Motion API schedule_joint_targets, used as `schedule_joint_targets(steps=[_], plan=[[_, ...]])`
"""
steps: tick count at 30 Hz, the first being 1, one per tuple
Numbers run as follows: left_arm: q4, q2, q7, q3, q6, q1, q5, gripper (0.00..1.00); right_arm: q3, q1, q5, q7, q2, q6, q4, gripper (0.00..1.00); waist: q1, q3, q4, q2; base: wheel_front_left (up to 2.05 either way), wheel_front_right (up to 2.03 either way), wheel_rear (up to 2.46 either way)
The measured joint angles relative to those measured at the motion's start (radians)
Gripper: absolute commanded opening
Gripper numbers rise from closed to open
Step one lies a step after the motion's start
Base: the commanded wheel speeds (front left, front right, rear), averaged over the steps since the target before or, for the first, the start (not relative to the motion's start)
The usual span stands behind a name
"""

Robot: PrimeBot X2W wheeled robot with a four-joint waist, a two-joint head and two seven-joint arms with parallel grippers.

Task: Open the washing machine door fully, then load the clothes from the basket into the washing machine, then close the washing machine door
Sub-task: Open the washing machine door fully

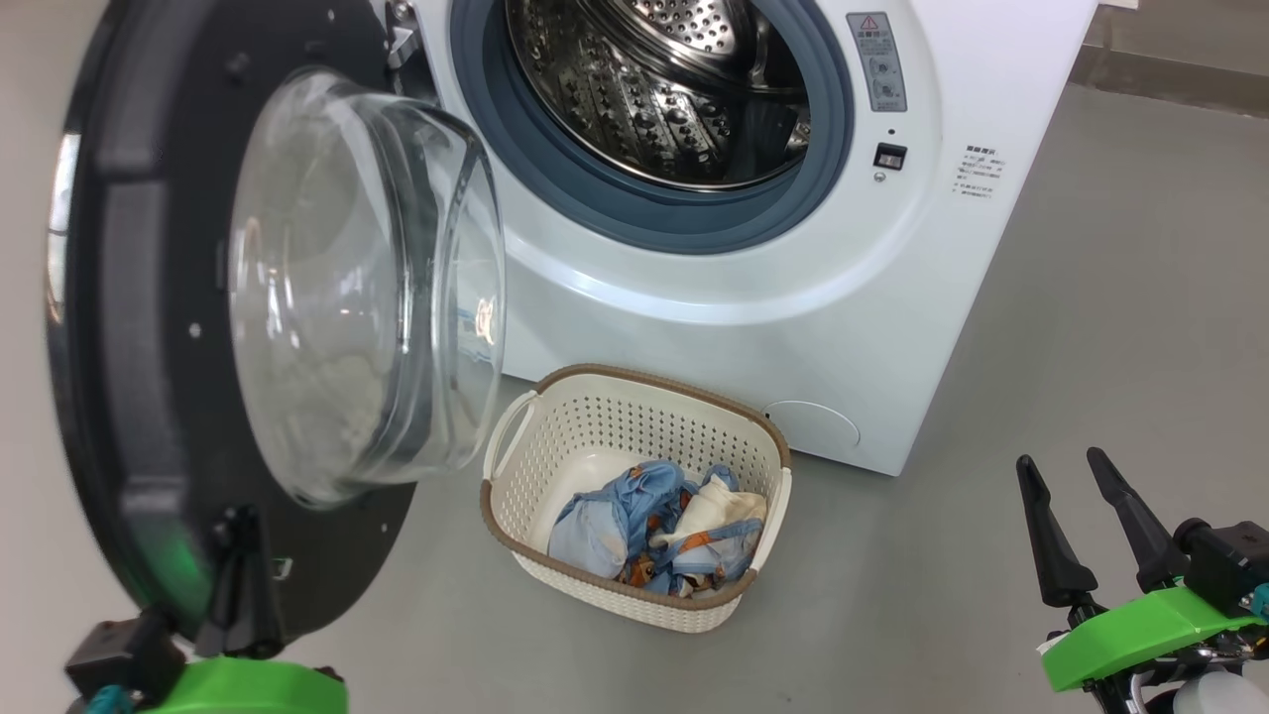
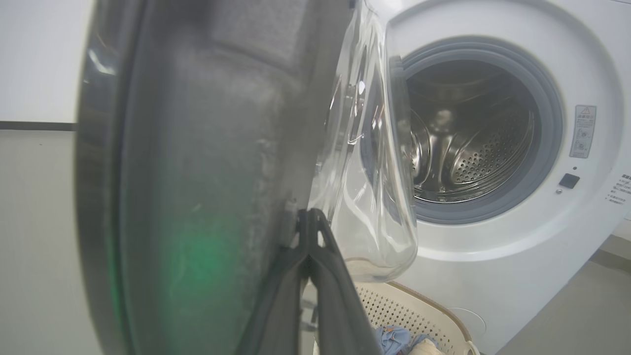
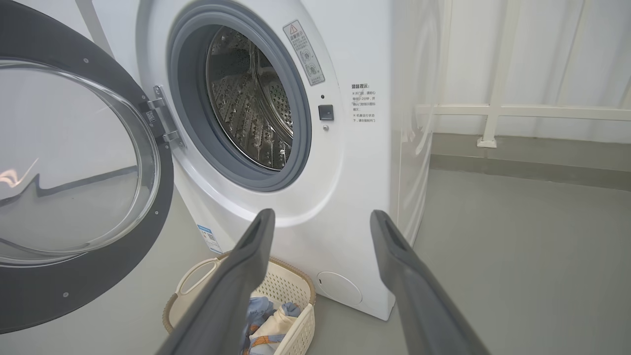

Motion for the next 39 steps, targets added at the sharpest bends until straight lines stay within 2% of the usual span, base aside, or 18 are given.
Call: schedule_joint_targets(steps=[13, 25, 39], plan=[[0.064, 0.030, 0.007, 0.139, 0.000, -0.049, 0.003, 0.00, 0.001, 0.000, 0.000, 0.000, -0.010, 0.000, 0.000, 1.00, 0.0000, 0.018, -0.010, 0.0000, 0.00, 0.00, 0.00], [0.092, 0.046, 0.005, 0.281, -0.011, -0.139, 0.050, 0.00, 0.007, -0.007, 0.000, 0.000, -0.041, 0.000, -0.010, 1.00, 0.0001, 0.076, -0.016, 0.0000, 0.00, 0.00, 0.00], [0.181, 0.057, -0.002, 0.429, -0.045, -0.242, 0.116, 0.00, 0.011, -0.044, 0.000, 0.000, -0.071, 0.000, -0.026, 1.00, 0.0000, 0.154, -0.025, 0.0000, 0.00, 0.00, 0.00]])
